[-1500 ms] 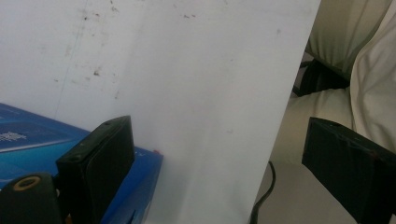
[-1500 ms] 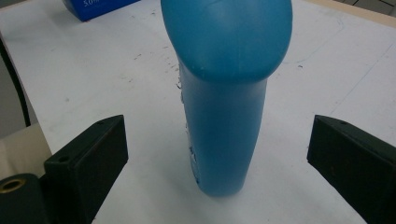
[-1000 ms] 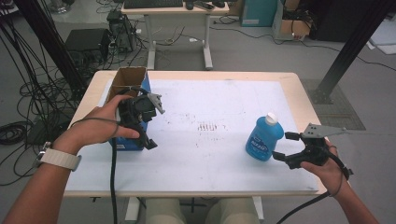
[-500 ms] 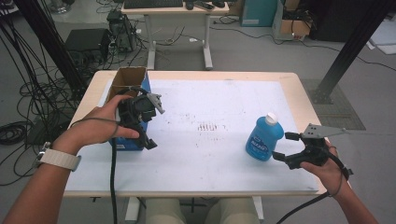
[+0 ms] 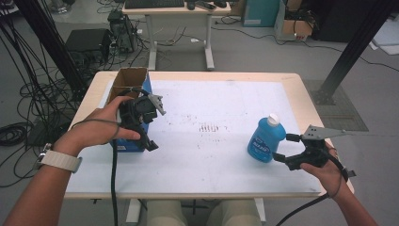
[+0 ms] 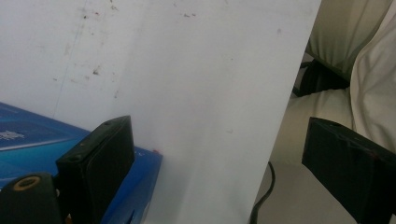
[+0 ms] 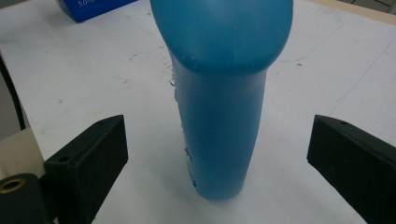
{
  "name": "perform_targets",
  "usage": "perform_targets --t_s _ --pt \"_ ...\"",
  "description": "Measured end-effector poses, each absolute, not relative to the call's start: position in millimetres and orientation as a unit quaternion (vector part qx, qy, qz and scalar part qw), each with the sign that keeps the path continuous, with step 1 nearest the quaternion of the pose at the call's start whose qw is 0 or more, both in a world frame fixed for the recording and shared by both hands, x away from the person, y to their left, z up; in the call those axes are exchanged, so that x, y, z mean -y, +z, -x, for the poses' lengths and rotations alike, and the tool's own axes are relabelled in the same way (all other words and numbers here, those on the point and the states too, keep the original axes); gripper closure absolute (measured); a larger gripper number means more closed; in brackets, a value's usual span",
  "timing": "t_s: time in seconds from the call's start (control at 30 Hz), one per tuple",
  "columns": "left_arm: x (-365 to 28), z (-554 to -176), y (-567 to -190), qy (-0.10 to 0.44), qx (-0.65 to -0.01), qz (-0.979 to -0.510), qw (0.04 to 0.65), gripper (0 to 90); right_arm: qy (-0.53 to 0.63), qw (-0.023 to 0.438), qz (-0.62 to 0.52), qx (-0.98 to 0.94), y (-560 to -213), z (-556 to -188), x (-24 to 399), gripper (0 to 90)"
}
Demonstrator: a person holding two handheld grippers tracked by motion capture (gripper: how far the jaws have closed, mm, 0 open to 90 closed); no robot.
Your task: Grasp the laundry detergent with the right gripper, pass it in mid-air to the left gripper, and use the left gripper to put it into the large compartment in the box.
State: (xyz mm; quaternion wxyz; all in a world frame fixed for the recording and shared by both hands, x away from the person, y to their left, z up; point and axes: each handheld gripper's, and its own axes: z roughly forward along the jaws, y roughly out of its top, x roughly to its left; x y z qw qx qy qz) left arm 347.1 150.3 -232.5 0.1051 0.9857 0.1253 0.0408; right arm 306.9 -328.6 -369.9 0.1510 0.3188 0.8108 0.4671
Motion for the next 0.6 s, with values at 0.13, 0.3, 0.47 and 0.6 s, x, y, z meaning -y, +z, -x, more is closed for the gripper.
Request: perform_targets --t_s 0.13,0.3,0.47,0.6 --pt "-150.7 -346.8 -232.8 0.041 -0.127 -0.985 0.105 9.7 0.469 0.153 -0.318 -0.810 -371.4 -308.6 326.2 5.2" --pt "-151.1 -346.5 -233.3 0.039 -0.129 -0.985 0.106 9.7 0.470 0.157 -0.318 -0.808 -372.8 -311.3 323.4 5.2" --pt "-152.0 -347.4 -233.6 0.035 -0.125 -0.986 0.107 9.7 0.466 0.152 -0.334 -0.805 -374.3 -311.2 320.9 5.5" --pt "-152.2 -346.6 -233.8 0.038 -0.129 -0.985 0.106 9.7 0.474 0.161 -0.317 -0.806 -377.5 -316.0 320.2 5.6"
